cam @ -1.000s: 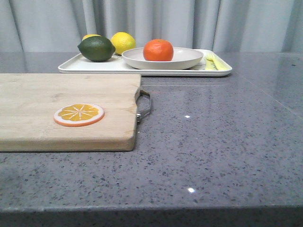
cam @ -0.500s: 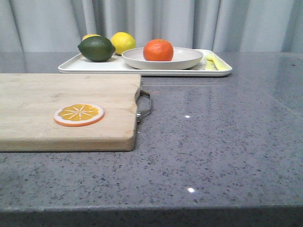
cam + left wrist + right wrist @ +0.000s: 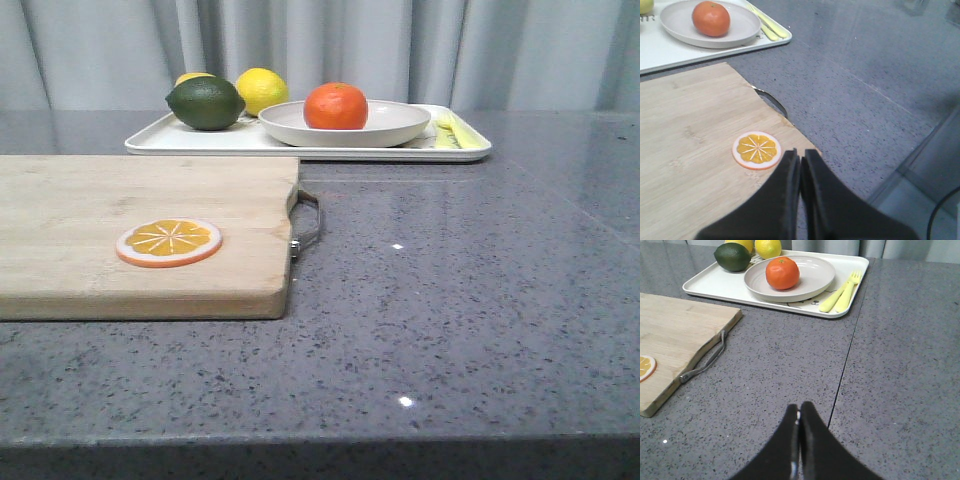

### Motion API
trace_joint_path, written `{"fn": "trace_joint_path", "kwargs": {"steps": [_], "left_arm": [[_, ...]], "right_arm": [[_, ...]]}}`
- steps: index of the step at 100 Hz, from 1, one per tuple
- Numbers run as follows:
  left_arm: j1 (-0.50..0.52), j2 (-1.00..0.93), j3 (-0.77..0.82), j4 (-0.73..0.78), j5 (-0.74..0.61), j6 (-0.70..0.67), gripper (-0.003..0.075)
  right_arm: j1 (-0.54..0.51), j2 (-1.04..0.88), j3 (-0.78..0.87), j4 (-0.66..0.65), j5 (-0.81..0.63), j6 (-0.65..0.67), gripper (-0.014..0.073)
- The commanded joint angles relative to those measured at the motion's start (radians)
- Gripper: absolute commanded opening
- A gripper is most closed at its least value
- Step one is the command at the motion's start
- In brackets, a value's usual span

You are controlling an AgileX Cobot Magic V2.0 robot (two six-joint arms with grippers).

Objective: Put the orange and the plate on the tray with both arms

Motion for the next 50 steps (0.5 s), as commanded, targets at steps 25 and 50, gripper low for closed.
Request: {"fn": "trace_joint_path", "kwargs": {"steps": [25, 50], "left_arm": [[0.169, -0.057, 0.086, -0.017, -0.29, -0.006, -0.002], [0.318, -0.166, 0.183, 0.0, -0.356, -0.006, -0.002]], "right_arm": [[-0.002, 0.003, -0.024, -0.001, -0.077, -0.012, -0.0067], [-0.002, 0.003, -0.024, -0.001, -0.077, -0.012, -0.0067]]}}
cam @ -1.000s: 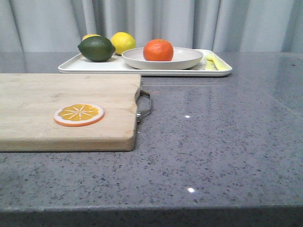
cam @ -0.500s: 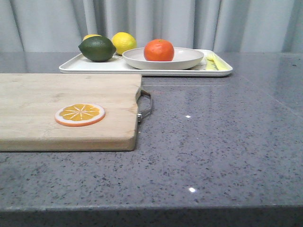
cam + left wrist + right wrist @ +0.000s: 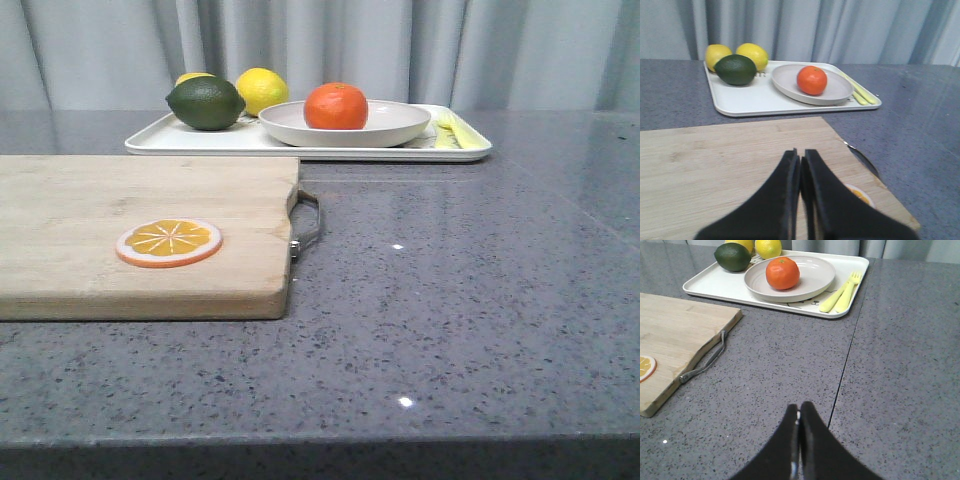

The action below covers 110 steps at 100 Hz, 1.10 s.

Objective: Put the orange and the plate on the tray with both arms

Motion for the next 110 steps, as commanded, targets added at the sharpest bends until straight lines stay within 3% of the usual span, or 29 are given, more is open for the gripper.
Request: {"fn": "trace_joint_path", "kwargs": {"steps": [1, 29, 60, 87, 110], "left_arm": [[0.052, -0.035, 0.007, 0.002, -0.091, -0.006, -0.002], [0.209, -0.151, 0.112, 0.068, -0.156, -0.006, -0.002], [0.295, -0.237, 0.28, 0.181, -0.354, -0.006, -0.002], [0.351, -0.359, 0.381, 0.198, -0.358, -0.006, -0.002], [0.362, -0.369, 0.379, 0.198, -0.265, -0.006, -0.002]], "right_arm": [[-0.002, 0.003, -0.024, -0.001, -0.077, -0.012, -0.0067], [-0.002, 0.003, -0.024, -0.001, -0.077, -0.012, -0.0067], [-0.002, 0.003, -0.024, -0.001, -0.077, -0.012, -0.0067], [-0.002, 0.003, -0.024, -0.001, -0.077, -0.012, -0.0067], [-0.002, 0.003, -0.024, -0.001, -0.078, -0.012, -0.0067]]}}
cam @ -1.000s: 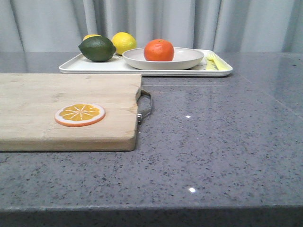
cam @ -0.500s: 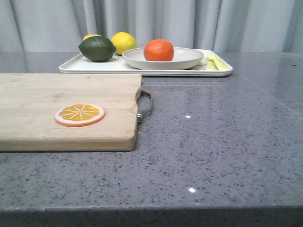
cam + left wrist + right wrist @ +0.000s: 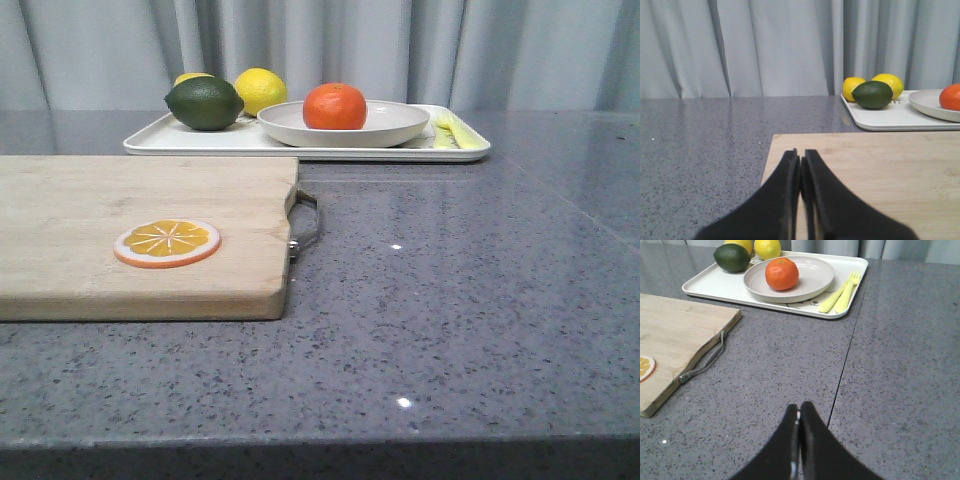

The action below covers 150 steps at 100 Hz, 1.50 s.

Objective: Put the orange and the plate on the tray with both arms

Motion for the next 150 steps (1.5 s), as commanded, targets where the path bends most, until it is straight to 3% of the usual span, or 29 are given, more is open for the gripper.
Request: {"fn": "trace_joint_path", "kwargs": {"steps": [1, 139, 150], "left_arm": [[0.003, -0.034, 0.009, 0.001, -0.024, -0.006, -0.002], [0.003, -0.034, 0.009, 0.001, 0.001, -0.006, -0.002], [0.003, -0.034, 0.009, 0.001, 0.001, -0.006, -0.002]], "right_arm": [[-0.002, 0.006, -0.024, -0.001, -0.078, -0.012, -0.0067], [-0.002, 0.006, -0.022, -0.001, -0.077, -0.012, -0.0067], [-0.002, 0.006, 0.007, -0.004, -0.149, -0.012, -0.0067]]}}
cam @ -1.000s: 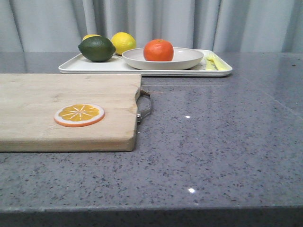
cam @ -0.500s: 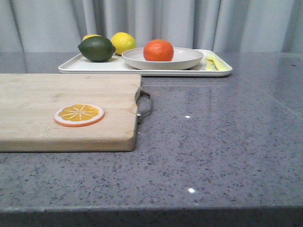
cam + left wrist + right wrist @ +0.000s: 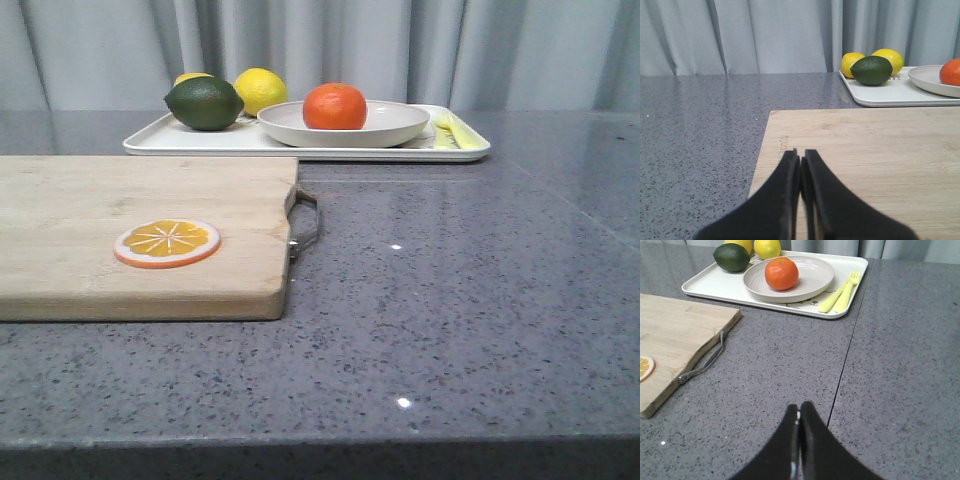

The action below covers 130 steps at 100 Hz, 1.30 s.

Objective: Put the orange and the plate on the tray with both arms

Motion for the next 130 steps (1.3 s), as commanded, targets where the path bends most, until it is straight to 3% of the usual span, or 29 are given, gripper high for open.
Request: {"fn": "trace_joint_path", "kwargs": {"steps": [1, 23, 39, 47, 92, 130], "left_arm": [[0.001, -0.034, 0.009, 0.001, -0.069, -0.006, -0.002], [0.001, -0.034, 0.009, 0.001, -0.069, -0.006, -0.002], [0.001, -0.034, 0.009, 0.001, -0.069, -0.006, -0.002], [0.001, -0.034, 0.009, 0.001, -0.069, -0.006, -0.002], [0.001, -0.034, 0.009, 0.001, -0.069, -0.006, -0.002], [0.001, -0.032, 0.009, 0.001, -0.069, -0.006, -0.002]], "right_arm": [[-0.002, 0.006, 0.001, -0.006, -0.14, -0.012, -0.0067], [-0.006, 0.003, 0.119, -0.068, -0.416, 0.011, -0.0067], [-0.016, -0.034, 0.197, -0.311, -0.55, 0.248, -0.0067], [-0.047, -0.05, 0.228, -0.36, -0.591, 0.325, -0.0067], [-0.206, -0.199, 0.422, -0.365, -0.616, 0.334, -0.0067], [-0.231, -0.339, 0.517, -0.365, -0.552, 0.334, -0.0067]]}}
